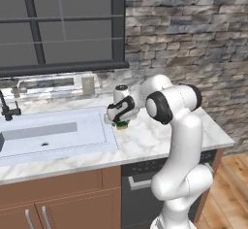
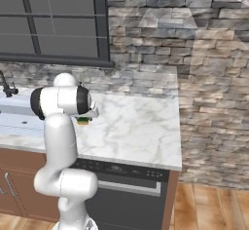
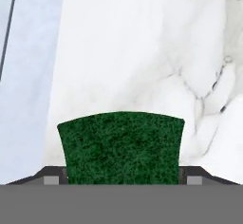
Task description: Restock the sink supplies by placing the sponge and soap dispenser on the counter and next to the sink. Make sure the soap dispenser is upright.
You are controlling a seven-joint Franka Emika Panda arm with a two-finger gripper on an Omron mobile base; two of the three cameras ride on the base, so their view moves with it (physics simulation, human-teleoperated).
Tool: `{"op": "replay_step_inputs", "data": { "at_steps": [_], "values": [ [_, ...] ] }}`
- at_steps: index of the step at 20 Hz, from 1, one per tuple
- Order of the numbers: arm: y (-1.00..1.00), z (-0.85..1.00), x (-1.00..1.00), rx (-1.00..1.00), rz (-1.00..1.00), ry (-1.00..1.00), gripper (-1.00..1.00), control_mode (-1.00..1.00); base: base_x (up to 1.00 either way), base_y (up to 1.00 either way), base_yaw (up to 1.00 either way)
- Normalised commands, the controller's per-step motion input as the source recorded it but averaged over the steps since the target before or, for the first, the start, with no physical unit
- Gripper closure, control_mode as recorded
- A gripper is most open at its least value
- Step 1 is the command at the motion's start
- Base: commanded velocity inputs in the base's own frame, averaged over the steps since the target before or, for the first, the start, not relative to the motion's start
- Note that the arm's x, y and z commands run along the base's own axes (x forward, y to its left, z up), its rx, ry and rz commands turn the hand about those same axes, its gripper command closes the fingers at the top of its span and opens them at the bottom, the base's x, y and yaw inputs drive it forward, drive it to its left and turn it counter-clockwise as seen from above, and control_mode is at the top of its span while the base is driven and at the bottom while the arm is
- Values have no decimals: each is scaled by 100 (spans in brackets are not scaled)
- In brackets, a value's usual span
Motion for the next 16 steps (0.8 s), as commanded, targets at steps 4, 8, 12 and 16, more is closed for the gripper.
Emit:
{"op": "replay_step_inputs", "data": {
  "at_steps": [4, 8, 12, 16],
  "values": [
    [0, 9, -1, 0, -15, -9, -100, -100, 0, 0, 0],
    [0, 46, -15, 0, -15, -8, -100, -100, 0, 0, 0],
    [0, 64, -42, 0, -14, -16, -100, -100, 0, 0, 0],
    [0, 48, -82, 3, -16, -17, -100, -100, 0, 0, 0]
  ]
}}
